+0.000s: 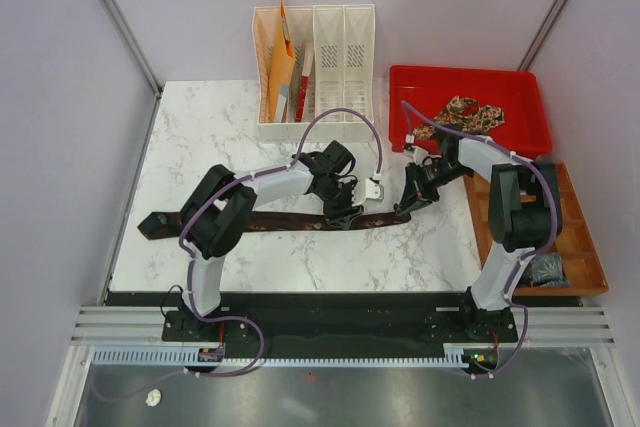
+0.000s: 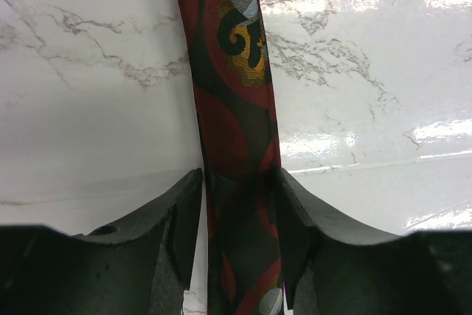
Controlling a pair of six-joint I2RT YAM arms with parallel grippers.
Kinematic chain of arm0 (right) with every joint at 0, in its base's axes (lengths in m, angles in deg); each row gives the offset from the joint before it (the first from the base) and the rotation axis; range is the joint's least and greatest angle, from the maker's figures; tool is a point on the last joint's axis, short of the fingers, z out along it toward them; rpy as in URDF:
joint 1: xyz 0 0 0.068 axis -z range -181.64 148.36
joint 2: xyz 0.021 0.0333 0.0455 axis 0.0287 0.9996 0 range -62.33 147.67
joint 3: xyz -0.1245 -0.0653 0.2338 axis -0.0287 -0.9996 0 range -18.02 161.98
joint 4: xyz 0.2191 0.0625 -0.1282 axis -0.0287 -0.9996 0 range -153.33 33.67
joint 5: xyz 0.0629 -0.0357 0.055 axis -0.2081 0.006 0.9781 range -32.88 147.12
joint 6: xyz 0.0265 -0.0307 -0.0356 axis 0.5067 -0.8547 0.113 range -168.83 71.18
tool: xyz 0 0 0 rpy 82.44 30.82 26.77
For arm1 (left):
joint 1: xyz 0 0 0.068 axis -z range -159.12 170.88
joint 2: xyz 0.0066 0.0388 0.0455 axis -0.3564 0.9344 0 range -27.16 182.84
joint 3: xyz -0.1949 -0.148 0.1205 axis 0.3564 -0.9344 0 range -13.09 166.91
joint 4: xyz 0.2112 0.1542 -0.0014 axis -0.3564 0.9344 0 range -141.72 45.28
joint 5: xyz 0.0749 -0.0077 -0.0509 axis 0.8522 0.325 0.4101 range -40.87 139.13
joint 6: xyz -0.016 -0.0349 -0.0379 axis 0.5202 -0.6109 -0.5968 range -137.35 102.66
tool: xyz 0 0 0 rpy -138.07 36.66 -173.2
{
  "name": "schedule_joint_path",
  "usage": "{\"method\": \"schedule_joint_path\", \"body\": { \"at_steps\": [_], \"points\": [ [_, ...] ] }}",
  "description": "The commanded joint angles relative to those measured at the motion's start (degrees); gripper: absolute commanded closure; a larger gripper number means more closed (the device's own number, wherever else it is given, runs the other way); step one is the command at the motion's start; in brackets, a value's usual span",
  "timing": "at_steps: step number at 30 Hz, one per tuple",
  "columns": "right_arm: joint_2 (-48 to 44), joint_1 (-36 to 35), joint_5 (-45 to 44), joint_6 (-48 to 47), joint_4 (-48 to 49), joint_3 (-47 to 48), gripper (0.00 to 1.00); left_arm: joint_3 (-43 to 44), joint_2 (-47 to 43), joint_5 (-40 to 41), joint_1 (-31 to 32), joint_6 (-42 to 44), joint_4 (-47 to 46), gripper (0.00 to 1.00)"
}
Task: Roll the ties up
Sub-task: Roll the tie at the center of the board.
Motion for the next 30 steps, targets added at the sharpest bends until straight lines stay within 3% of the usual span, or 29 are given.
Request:
{"method": "schedule_joint_path", "body": {
  "at_steps": [1,15,17,20,23,30],
  "points": [
    [0.31,-2.29,3.61,3.04,3.74,-0.74,1.0,-0.87,-1.16,-0.04,-0.05,-1.34,-1.14,0.5],
    [5.41,-10.47,5.9,17.46,19.91,-4.25,1.0,-2.19,-1.77,-1.27,-0.22,-0.9,-2.11,0.54],
    [6.72,-10.64,5.72,17.55,20.88,-4.87,1.0,-2.54,-2.3,-1.62,-0.4,-0.9,-2.11,0.51],
    [8.13,-10.73,5.01,17.2,21.67,-5.48,1.0,-4.03,-4.84,-3.55,-0.93,-0.82,-3.34,0.37],
    [8.92,-10.65,5.02,17.55,22.37,-5.57,1.0,-6.93,-8.71,-5.22,-1.37,-1.17,-7.37,0.32],
    [9.28,-10.65,6.68,19.75,24.75,-5.13,1.0,-9.49,-11.45,-8.3,-1.1,-4.24,-15.64,0.28]
  ]
}}
